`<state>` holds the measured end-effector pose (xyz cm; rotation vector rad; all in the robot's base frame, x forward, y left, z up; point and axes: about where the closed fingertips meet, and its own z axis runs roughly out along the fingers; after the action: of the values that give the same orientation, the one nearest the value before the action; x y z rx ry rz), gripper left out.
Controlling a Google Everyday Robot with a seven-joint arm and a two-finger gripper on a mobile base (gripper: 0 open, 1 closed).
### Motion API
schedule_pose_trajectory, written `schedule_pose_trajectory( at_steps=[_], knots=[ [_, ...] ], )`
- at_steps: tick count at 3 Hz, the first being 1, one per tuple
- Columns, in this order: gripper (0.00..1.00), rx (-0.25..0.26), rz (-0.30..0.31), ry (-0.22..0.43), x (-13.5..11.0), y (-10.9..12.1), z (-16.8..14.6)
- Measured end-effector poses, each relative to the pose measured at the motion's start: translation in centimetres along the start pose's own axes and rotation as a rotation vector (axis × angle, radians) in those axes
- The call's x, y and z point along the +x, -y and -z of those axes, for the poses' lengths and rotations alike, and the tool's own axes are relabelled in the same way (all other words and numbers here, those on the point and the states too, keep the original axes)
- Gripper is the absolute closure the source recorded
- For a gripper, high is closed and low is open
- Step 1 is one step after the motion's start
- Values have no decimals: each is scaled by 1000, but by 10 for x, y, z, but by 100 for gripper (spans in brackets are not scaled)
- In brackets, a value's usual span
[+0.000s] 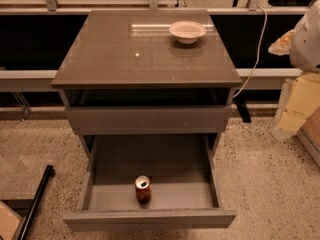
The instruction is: Pick coke can from middle drawer and place on counter
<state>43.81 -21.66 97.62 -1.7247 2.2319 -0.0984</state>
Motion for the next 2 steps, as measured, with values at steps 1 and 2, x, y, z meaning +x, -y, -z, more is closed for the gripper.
schedule_pose_trajectory(
  at_steps=[1,2],
  knots=[
    [0,0,0,0,0,0,0],
    [0,2,-65,17,-6,2,-11]
  ],
)
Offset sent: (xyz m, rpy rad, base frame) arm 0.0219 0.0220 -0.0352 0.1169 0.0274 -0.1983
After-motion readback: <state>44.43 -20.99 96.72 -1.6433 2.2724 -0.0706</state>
